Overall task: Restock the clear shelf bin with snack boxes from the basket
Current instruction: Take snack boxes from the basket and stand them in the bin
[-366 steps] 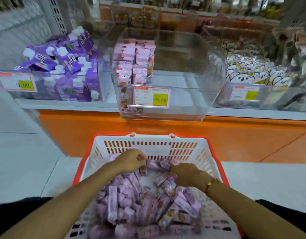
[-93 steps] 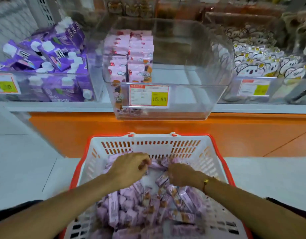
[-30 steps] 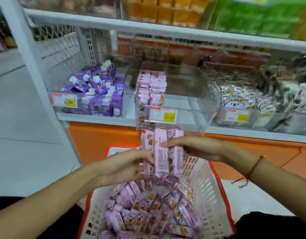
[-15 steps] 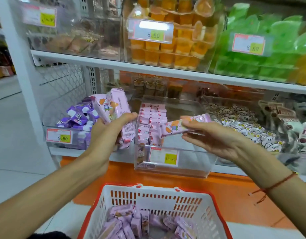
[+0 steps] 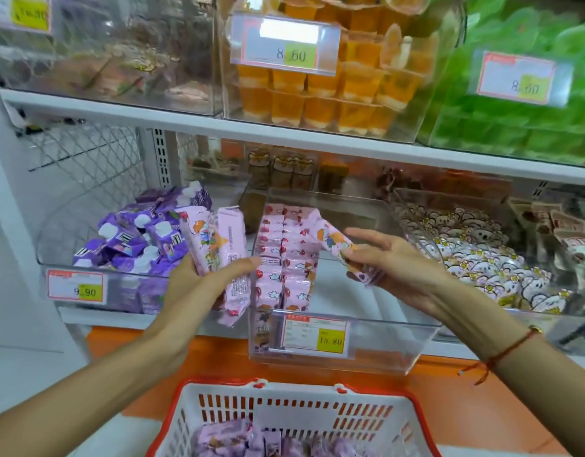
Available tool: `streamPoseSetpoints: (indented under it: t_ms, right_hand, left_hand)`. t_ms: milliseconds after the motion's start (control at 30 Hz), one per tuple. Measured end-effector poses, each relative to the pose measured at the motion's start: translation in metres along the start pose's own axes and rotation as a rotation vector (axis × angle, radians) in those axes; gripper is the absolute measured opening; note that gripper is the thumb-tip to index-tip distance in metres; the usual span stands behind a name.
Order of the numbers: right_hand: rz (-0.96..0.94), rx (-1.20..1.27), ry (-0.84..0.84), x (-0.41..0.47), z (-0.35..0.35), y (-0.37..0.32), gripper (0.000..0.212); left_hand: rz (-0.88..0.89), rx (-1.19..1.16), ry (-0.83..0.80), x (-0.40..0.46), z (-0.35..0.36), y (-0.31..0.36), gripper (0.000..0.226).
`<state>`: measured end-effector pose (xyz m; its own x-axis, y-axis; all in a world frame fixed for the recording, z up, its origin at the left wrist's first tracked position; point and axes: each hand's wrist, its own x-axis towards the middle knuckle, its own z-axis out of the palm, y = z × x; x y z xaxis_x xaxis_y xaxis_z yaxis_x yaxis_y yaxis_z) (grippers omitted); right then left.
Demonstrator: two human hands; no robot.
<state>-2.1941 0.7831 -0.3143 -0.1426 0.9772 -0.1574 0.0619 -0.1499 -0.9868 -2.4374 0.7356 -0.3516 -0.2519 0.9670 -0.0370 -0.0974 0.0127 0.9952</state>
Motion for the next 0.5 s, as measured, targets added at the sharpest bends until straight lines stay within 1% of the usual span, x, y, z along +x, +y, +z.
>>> streamPoseSetpoints:
  t_ms: [33, 100, 167, 300, 333, 367, 433, 500]
  right_hand:
    - [-0.002, -0.043, -0.025, 0.001, 0.001, 0.000, 0.029]
    - [-0.026, -0.181, -0.038, 0.006, 0.000, 0.002, 0.023]
    - [-0.026, -0.297, -0.055, 0.010, -0.003, 0.005, 0.022]
    - [0.081, -0.448, -0.150, 0.018, 0.001, 0.013, 0.030]
    - [0.087, -0.514, -0.155, 0.020, 0.003, 0.015, 0.028]
    - [0.076, -0.605, -0.144, 0.023, 0.006, 0.018, 0.024]
    - [0.045, -0.821, -0.100, 0.027, 0.012, 0.020, 0.025]
    - [0.036, -0.939, -0.096, 0.031, 0.017, 0.019, 0.023]
  left_hand:
    - [-0.005, 0.011, -0.016, 0.001, 0.000, -0.001, 0.041]
    - [-0.005, 0.025, -0.068, 0.001, 0.002, -0.002, 0.037]
    - [0.018, 0.043, -0.091, -0.001, 0.004, -0.004, 0.037]
    - [0.058, 0.055, -0.097, -0.003, 0.004, -0.006, 0.037]
    - [0.072, 0.069, -0.092, -0.003, 0.005, -0.007, 0.038]
    - [0.082, 0.081, -0.085, -0.003, 0.006, -0.008, 0.040]
    - [0.082, 0.077, -0.068, -0.002, 0.008, -0.010, 0.044]
    - [0.084, 0.079, -0.051, -0.001, 0.009, -0.013, 0.045]
